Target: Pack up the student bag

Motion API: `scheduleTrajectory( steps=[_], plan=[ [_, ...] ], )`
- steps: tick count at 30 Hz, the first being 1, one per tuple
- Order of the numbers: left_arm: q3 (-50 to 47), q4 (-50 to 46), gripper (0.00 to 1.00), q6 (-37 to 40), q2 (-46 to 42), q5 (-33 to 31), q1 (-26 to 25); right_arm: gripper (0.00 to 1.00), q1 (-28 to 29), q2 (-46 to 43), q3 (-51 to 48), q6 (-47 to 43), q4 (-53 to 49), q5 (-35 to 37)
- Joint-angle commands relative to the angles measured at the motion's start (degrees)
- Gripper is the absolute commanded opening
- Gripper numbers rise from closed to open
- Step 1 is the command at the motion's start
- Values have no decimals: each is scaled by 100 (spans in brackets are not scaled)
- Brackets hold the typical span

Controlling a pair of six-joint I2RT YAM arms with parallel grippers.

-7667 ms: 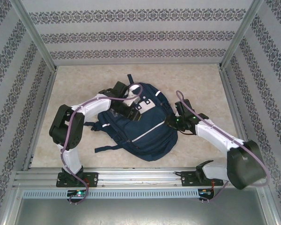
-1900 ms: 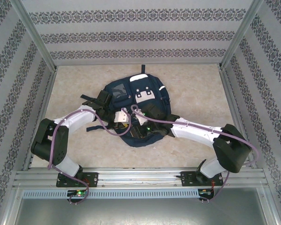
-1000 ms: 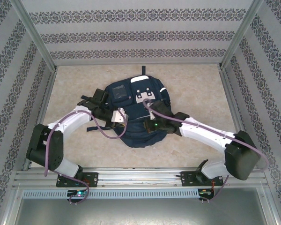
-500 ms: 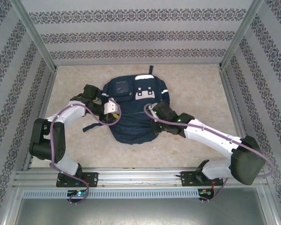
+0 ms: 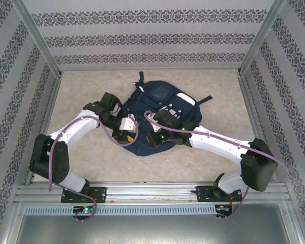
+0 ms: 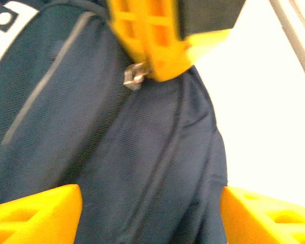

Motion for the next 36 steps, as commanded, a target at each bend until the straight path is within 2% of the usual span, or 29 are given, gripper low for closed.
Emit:
scheduleTrajectory(
  steps=[1, 3, 6, 14, 17, 20, 23, 27, 29, 32, 33, 34, 36],
  plan=[
    [-289, 910, 70, -530, -86, -210, -202, 0, -23, -70, 129, 94, 491, -824],
    [-250, 1347, 70, -693, 2, -485, -250, 0, -15, -134, 2, 166, 690, -1090],
    [19, 1417, 70, -678, 142, -473, -274, 0, -15, -170, -122, 227, 819, -1188],
    [-98, 1052, 68, -239, -687, 568, -245, 0, -52, -219, -243, 253, 838, -991],
    [-152, 913, 68, -208, -924, 689, -182, 0, -76, -157, -217, 222, 819, -1032],
    [-290, 1103, 71, -75, -837, 434, -181, 0, -85, -110, -171, 208, 817, -1117],
    [-325, 1373, 73, 30, -507, -322, -310, 0, -85, -68, -127, 200, 819, -1207],
    [-35, 1821, 71, -539, 187, -974, -334, 0, -76, -84, -134, 217, 816, -1313],
    [179, 1635, 68, -504, 440, -1118, -356, 0, -76, -109, -165, 237, 847, -1333],
    [500, 1172, 56, -358, 712, -1228, -408, 0, -100, -185, -287, 291, 913, -1314],
    [672, 829, 40, -152, 816, -1179, -429, 0, -130, -206, -340, 333, 915, -1281],
    [707, 671, 1, 25, 796, -1021, -446, 0, -349, -288, -464, 386, 740, -1080],
    [282, 928, 0, 441, 466, -736, -438, 0, -743, -453, -719, 226, 584, -943]
  ],
)
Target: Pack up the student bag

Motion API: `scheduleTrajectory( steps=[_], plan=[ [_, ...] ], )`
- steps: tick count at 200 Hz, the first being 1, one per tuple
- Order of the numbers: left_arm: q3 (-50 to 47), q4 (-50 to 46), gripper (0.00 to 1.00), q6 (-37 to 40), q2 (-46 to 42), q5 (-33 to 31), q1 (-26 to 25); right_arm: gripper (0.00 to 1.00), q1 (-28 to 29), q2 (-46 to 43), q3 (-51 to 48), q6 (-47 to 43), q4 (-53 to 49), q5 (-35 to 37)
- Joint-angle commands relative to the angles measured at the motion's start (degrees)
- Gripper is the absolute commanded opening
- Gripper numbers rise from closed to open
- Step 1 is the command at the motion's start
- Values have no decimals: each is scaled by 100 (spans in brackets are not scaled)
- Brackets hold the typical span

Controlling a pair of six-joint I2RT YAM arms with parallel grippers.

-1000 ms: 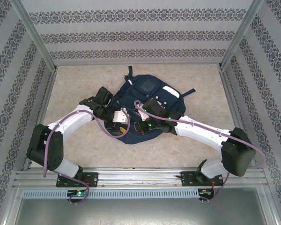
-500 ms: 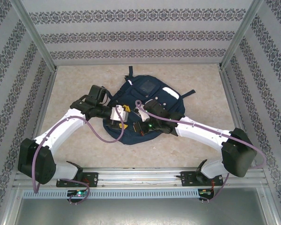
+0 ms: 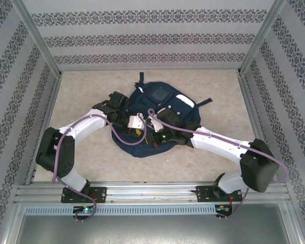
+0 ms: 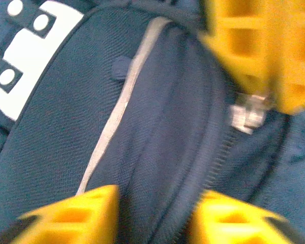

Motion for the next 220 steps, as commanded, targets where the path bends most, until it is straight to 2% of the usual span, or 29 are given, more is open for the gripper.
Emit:
scheduleTrajectory(
  steps=[1, 11, 24, 42, 52, 90, 109, 130, 144, 153, 157, 159, 163, 164, 166, 167, 169, 180, 203, 217, 220],
  plan=[
    [-93, -166, 0, 814, -185, 36, -24, 0, -517, -375, -337, -245, -146, 57],
    [-46, -494, 0, 1026, -211, 97, -18, 0, -750, -424, -412, -442, -360, 372],
    [-80, -668, 0, 1081, -232, 95, -19, 0, -1133, -418, -467, -656, -535, 451],
    [-315, -406, 0, 1004, -374, 242, -2, 0, -1621, -362, -501, -797, -632, 468],
    [-421, -253, 0, 897, -450, 368, 22, 4, -1812, -302, -499, -870, -668, 495],
    [-833, 66, 0, 894, -747, 609, 76, 6, -2492, 175, -375, -598, -691, 1100],
    [-1075, 327, 0, 796, -900, 812, 78, 20, -2839, 524, -254, -276, -553, 662],
    [-1041, 166, 0, 726, -986, 968, 76, 31, -2884, 567, -217, -74, -418, 399],
    [-977, 184, 0, 265, -1131, 1013, 74, 51, -2901, 378, -254, -21, -464, 495],
    [-919, 360, 14, -354, -1290, 1016, 76, 68, -2910, 155, -330, -64, -497, 610],
    [-906, 476, 29, -678, -1390, 1000, 79, 77, -2917, 28, -371, -95, -503, 651],
    [-902, 556, 38, -861, -1442, 970, 76, 80, -2925, -44, -396, -123, -501, 669],
    [-908, 744, 57, -1259, -1558, 892, 76, 95, -2929, -201, -449, -168, -502, 721],
    [-914, 796, 65, -1365, -1588, 869, 78, 97, -2937, -243, -465, -175, -498, 735],
    [-924, 912, 89, -1571, -1641, 808, 78, 98, -2941, -330, -490, -192, -488, 758],
    [-931, 973, 95, -1675, -1678, 778, 79, 98, -2948, -352, -507, -200, -483, 784],
    [-943, 1099, 99, -1891, -1718, 708, 79, 98, -2949, -406, -536, -222, -480, 828],
    [-1032, 1774, 99, -3009, -2123, 164, 74, 98, -2984, -947, -710, -361, -411, 1089],
    [-1501, 2927, 99, -4881, -2834, -1508, 231, 98, -3068, -2146, -1169, -652, -67, 2106],
    [-1796, 3096, 99, -5929, -3110, -2510, 654, 98, -3135, -2786, -1651, -1058, 564, 2726],
    [-1820, 2991, 99, -6211, -3131, -2915, 744, 98, -3152, -2907, -1797, -1238, 748, 2805]
  ],
)
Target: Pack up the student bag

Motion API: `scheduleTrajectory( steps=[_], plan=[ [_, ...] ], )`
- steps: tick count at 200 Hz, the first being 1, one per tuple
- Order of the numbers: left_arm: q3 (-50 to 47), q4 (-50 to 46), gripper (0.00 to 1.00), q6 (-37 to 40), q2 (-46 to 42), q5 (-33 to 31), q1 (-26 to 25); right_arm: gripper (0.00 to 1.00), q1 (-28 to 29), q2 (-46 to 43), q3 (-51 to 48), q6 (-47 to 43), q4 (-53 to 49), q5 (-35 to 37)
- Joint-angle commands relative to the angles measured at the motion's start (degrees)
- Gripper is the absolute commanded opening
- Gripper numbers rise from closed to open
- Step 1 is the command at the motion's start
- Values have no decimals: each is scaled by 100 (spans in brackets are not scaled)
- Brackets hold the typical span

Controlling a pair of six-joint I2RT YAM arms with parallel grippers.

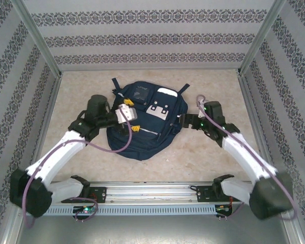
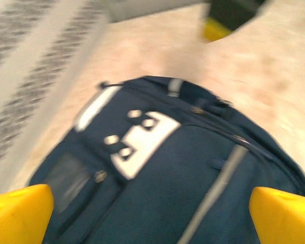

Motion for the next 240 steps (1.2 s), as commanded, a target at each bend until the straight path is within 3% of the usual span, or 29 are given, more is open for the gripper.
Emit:
scheduleTrajectory(
  steps=[1, 7, 18, 48, 63, 75, 81, 110, 123, 136, 154, 167, 181, 240],
  plan=[
    [-420, 706, 99, -2811, -265, -2238, 586, 98, -118, -834, -745, -774, 957, 1393],
    [-471, 507, 99, -3123, -251, -2711, 769, 98, -140, -1069, -1073, -1195, 1364, 1510],
    [-802, 600, 99, -3202, -119, -2727, 1141, 98, -208, -1421, -1746, -1499, 2302, 1821],
    [-1854, 2453, 99, -3117, 698, -2976, 1641, 98, -851, -1412, -3061, -1441, 4335, 1708],
    [-2195, 3392, 99, -3181, 1248, -3011, 1787, 98, -1186, -874, -3101, -1393, 4628, 1201],
    [-2443, 4414, 99, -3080, 1757, -2869, 1806, 98, -1448, -252, -3228, -1439, 5520, 509],
    [-2364, 4400, 99, -3019, 1833, -2648, 1817, 98, -1478, -18, -3222, -1453, 5864, 361],
    [-2517, 5340, 99, -3571, 2454, -2604, 2199, 98, -1570, 1336, -2852, -1575, 7150, 240],
    [-2974, 6817, 99, -3646, 2888, -2440, 2323, 98, -1623, 2093, -2631, -1529, 7394, 154],
    [-2911, 6267, 99, -3585, 2634, -2222, 2323, 98, -1630, 3025, -2491, -1362, 8395, 194],
    [-2831, 6310, 99, -3590, 2740, -1942, 2402, 98, -1659, 2513, -2202, -1466, 6893, 205],
    [-2847, 6392, 99, -3613, 2778, -2069, 2402, 98, -1534, 2794, -2072, -1486, 7253, 426],
    [-2821, 6306, 99, -3600, 2752, -2129, 2370, 98, -1398, 2685, -2036, -1788, 6983, 200],
    [-2820, 6295, 99, -3582, 2755, -2063, 2367, 98, -1474, 2728, -1979, -1642, 6958, 242]
  ],
)
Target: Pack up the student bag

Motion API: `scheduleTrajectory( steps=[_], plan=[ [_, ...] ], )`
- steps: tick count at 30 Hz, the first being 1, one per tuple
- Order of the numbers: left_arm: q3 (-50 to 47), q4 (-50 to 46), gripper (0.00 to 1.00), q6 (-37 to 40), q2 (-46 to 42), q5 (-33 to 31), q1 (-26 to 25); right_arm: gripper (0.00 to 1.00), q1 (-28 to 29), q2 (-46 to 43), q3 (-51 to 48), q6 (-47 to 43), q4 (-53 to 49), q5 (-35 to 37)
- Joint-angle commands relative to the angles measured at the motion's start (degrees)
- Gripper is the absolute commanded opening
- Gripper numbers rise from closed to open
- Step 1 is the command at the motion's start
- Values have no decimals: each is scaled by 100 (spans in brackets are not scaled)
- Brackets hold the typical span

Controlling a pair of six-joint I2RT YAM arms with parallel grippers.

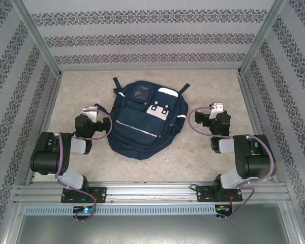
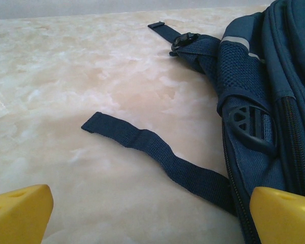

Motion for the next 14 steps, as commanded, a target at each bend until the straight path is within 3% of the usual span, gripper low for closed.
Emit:
scheduleTrajectory(
  steps=[1, 14],
  plan=[
    [49, 301, 99, -79, 27, 107, 35, 98, 12, -16, 79, -28, 78, -60],
    [48, 299, 99, -79, 25, 110, 35, 98, -41, -12, 90, 44, 62, -75]
  ],
)
